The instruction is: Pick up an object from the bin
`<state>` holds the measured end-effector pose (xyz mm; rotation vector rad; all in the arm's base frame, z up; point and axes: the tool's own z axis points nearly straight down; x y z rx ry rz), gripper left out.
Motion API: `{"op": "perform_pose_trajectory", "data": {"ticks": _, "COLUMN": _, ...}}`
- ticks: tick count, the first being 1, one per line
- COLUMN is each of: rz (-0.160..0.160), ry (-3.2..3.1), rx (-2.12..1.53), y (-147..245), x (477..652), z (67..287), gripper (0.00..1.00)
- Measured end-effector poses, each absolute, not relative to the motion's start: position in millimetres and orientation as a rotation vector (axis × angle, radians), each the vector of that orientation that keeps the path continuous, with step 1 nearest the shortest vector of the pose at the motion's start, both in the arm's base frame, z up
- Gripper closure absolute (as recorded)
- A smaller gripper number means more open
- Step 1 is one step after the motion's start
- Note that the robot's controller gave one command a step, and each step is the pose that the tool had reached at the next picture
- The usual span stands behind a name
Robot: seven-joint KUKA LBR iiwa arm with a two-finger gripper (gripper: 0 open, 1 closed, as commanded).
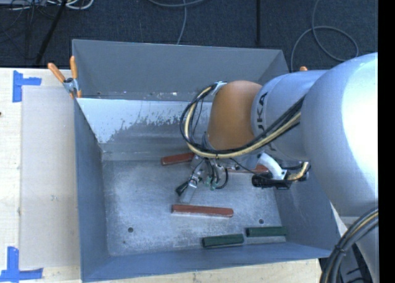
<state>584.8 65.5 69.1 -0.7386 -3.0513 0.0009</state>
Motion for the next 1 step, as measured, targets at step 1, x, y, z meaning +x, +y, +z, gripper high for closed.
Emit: {"op": "perform_pose_trajectory", "data": {"ticks": 1, "rz": -0.001, "ry": -3.052, "rx": -0.741, "y": 65.3, "x": 585.5, "z": 70.9, "gripper": 0.0}}
